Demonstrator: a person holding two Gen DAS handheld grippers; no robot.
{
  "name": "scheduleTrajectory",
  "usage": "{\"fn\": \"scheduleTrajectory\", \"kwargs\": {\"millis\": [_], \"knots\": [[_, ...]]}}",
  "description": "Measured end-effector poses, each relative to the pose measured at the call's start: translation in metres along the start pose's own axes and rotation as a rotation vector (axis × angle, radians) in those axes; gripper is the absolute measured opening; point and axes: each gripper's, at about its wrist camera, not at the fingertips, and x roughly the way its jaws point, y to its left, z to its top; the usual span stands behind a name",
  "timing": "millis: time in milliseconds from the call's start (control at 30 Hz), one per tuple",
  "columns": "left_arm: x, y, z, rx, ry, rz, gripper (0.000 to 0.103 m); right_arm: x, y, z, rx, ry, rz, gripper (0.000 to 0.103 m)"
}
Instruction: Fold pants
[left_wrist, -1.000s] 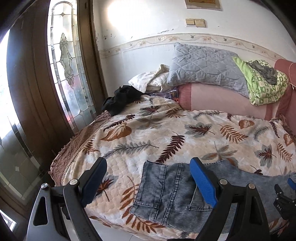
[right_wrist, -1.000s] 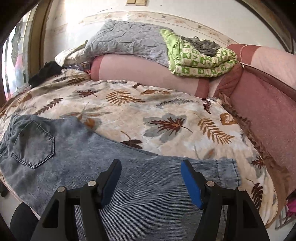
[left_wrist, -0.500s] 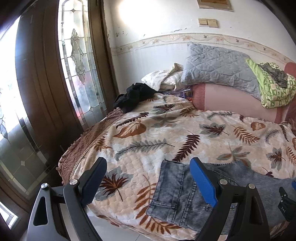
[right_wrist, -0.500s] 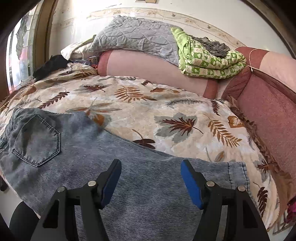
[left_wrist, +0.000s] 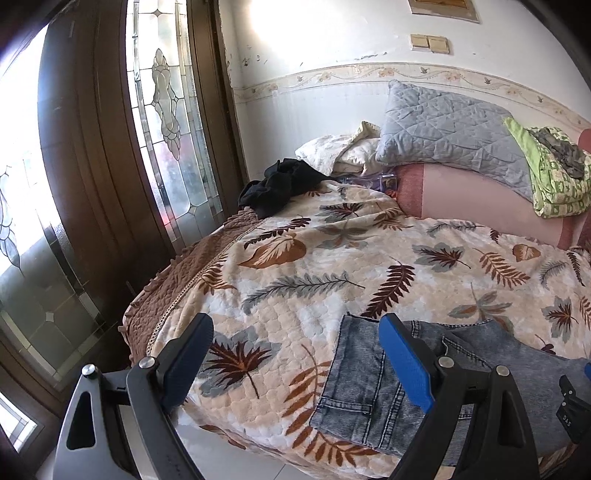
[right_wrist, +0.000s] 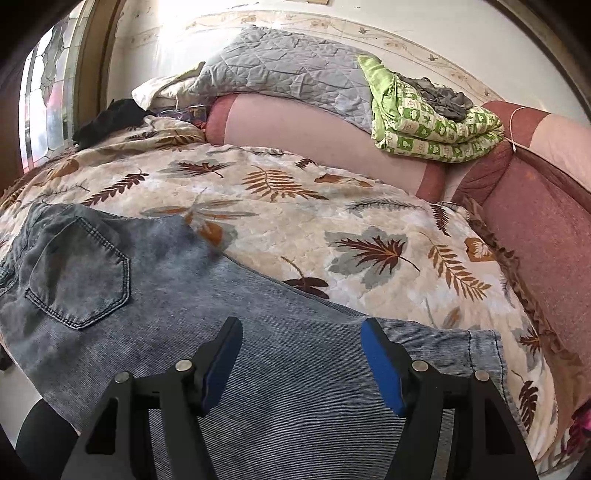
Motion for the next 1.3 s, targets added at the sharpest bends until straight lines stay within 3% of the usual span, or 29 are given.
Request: {"fn": "scheduleTrajectory", "kwargs": {"millis": [633, 833, 1000, 1100, 1167, 1300], "knots": [[0.009, 0.0, -0.003, -0.001, 0.019, 0.006, 0.091, 0.002, 0.005, 0.0, -0.014, 0.003, -0.002, 0.07], [0.015, -0.038, -0.02, 0.064, 0.1, -0.083, 0.091, -0.004, -0.013, 0.004, 0.015, 0.03, 0.023, 0.07], [0.015, -0.113, -0.045, 0.235, 0.244, -0.258, 0.091, -0.032, -0.093, 0.02, 0.097, 0.07, 0.063, 0.07], [0.004, -0.156, -0.054, 0.318, 0.29, -0.351, 0.091, -0.049, -0.166, 0.014, 0.15, 0.078, 0.022, 0.074], [-0.002, -0.179, -0.057, 0.351, 0.32, -0.395, 0.091, -0.05, -0.221, -0.002, 0.26, 0.105, 0.017, 0.074], [-0.009, -0.214, -0.061, 0.424, 0.364, -0.42, 0.091, -0.027, -0.322, -0.059, 0.622, 0.195, 0.167, 0.074]]}}
